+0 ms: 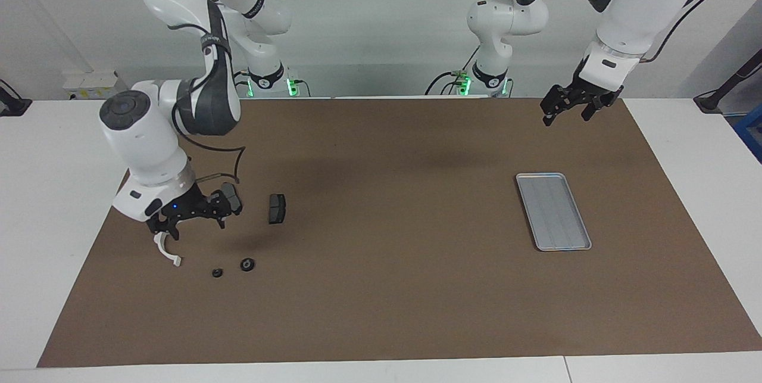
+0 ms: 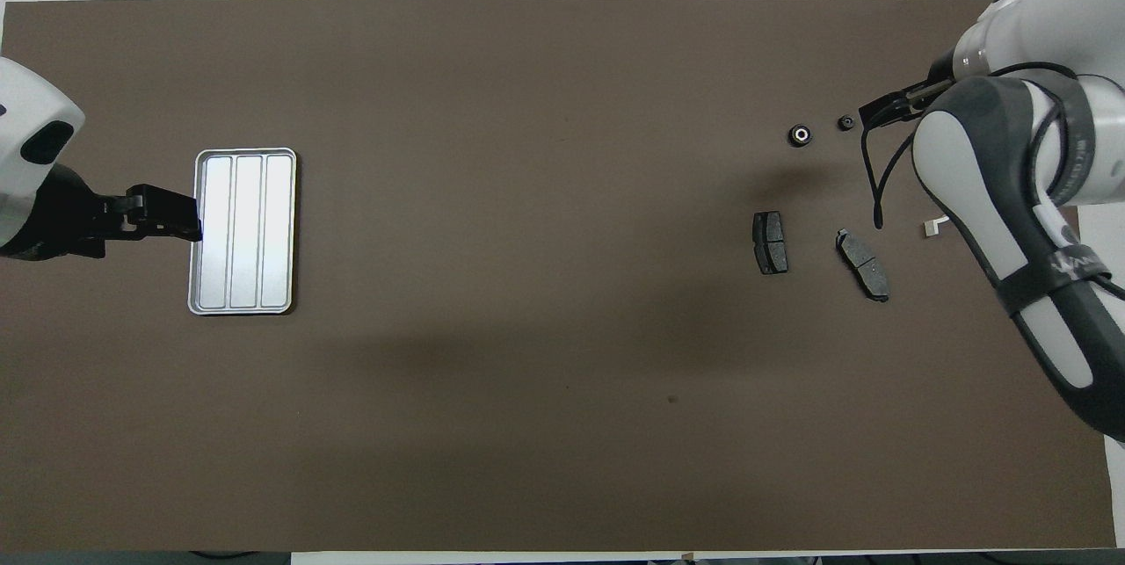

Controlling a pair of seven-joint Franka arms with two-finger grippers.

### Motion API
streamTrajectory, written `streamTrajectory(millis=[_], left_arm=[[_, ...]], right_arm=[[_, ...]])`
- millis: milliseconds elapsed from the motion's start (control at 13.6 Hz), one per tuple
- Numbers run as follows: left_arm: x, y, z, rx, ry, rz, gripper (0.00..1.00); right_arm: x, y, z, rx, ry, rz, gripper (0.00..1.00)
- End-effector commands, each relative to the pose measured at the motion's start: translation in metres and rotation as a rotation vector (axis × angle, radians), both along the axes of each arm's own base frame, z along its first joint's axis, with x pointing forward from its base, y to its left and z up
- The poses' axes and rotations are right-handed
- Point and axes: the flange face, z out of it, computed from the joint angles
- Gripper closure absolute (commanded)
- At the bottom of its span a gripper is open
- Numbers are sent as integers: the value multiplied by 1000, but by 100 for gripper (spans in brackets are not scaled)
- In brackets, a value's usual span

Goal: Place bearing gear from tray to pile

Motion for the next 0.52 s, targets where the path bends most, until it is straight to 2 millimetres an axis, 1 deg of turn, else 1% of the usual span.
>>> streamTrajectory(millis=[0,74,221,295,442], left_arm=[[-5,2,3,-13,1,3,0],[-5,2,3,-13,1,3,0],[-5,2,3,-13,1,3,0],[-5,2,3,-14,-1,3,0],[-5,2,3,-14,-1,3,0]], right_arm=[[-41,4,61,27,14,-68,0],[-56,5,83,23,17,-69,0],[-87,5,117,18,71,-74,0],[-102,2,131,15,102,-83,0],[-124,1,143,13,170,-93,0]])
